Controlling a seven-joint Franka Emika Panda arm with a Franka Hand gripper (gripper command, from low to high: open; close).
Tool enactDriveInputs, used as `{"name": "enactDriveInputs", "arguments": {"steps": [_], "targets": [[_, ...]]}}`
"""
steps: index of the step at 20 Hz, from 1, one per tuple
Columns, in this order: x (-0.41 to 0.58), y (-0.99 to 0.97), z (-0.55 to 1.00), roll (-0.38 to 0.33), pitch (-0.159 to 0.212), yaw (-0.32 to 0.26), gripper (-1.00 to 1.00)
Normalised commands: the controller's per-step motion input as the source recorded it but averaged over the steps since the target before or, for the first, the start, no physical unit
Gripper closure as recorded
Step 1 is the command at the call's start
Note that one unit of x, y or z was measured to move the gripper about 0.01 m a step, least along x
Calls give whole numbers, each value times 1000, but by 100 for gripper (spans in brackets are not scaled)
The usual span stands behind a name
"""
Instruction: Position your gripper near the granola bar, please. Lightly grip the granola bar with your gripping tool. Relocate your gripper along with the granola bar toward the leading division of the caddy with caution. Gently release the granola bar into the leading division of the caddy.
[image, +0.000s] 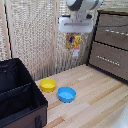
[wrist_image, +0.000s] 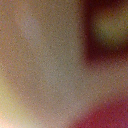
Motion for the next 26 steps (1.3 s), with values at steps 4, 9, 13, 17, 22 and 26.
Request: {"name": "enactDriveInputs", "arguments": {"steps": [4,9,13,17,22,26], "targets": [[-49,329,675,-14,-54,-251,100],[-126,301,286,-122,15,-243,100],[-188,281,262,-104,17,-241,100],[-178,293,279,-50,6,-237,100],[-141,422,179,0,30,-183,100],[-111,734,1,-21,55,-105,100]]}}
